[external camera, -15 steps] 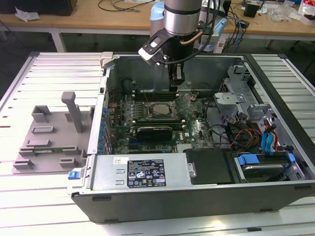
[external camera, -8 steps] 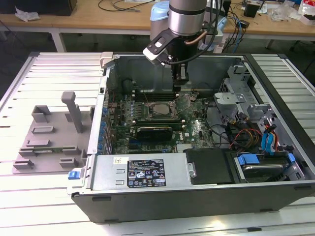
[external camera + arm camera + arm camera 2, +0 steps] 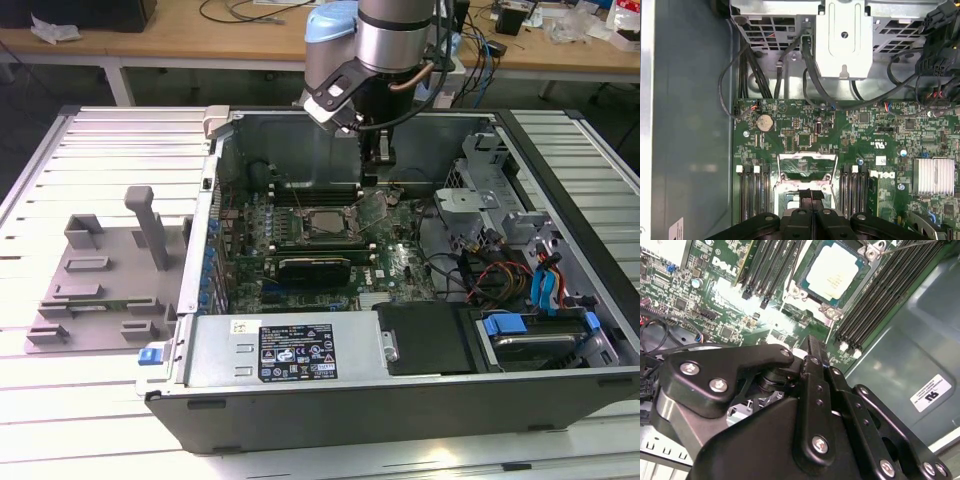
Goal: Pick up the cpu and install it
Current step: 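Close the cpu cover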
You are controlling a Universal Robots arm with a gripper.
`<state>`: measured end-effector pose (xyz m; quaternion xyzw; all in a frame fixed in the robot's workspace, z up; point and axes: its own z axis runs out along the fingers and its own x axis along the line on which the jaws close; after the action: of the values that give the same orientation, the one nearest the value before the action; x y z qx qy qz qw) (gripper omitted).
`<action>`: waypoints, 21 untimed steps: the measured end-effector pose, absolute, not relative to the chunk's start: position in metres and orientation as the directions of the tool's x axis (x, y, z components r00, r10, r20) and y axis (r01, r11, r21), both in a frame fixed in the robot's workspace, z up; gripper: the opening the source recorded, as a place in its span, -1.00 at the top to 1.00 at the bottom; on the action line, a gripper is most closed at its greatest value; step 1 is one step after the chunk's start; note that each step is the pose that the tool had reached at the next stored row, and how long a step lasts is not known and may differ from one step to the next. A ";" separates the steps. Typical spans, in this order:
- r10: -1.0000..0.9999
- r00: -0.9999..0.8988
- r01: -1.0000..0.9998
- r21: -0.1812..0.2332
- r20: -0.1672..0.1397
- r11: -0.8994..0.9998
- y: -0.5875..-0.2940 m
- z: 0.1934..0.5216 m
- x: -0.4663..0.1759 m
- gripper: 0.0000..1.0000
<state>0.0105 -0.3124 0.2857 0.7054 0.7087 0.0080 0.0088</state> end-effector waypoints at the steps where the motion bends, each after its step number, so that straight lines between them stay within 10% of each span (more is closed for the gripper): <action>1: 1.000 -0.005 1.000 0.024 -0.001 0.005 -0.312 0.286 0.012 0.79; 21: 1.000 -0.005 1.000 0.023 -0.001 0.005 -0.312 0.273 0.053 0.79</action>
<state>0.0529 -0.3124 0.2731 0.7054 0.7088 0.0078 0.0087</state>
